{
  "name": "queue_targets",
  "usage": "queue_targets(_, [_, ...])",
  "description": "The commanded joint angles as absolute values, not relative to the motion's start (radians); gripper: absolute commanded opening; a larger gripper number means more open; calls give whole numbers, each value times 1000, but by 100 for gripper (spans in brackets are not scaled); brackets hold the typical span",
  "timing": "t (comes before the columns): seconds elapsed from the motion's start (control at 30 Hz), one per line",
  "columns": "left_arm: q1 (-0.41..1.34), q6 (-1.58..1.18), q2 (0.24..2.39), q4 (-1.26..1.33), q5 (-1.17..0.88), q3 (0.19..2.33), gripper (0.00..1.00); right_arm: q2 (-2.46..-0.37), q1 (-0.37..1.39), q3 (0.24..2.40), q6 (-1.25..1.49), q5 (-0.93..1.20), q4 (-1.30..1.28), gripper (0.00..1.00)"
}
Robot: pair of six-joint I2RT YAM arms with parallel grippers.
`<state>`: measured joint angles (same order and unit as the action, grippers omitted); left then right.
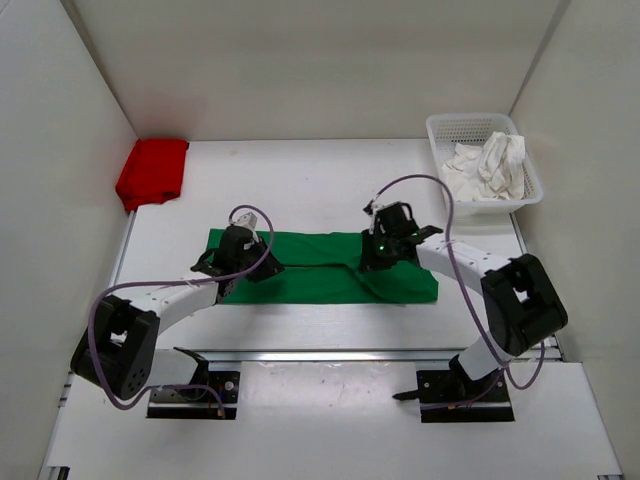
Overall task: Fold and stack the t-shirts
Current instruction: Fold the other side of the tshirt into a rectangle
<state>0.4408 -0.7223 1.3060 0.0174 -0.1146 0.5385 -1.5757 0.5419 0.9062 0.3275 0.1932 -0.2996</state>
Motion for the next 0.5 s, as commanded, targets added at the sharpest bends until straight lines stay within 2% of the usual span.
queue_targets(0.0, [451,-716,1304,5,-161,626,22,-1471,448,922,354,484,-288,0])
queue_targets(0.1, [456,-712,1296,-49,-170,667,23,-1459,379,873,402,636,-238,5])
queue_targets(0.2, [460,-713,1299,-69,-172,684,24,-1514,371,865,405,585,-280,27])
queue_targets(0.27, [472,-719,1305,-72,-190,678,24,-1534,382,865,388,539,-299,33])
queue_targets(0.37, [505,-724,1316,-75,-186,657,23,-1497,397,853,388,460,-305,33])
queue_targets(0.47, [560,-729,1350,-51,-187,672,24,-1412,413,827,396,400,-258,22])
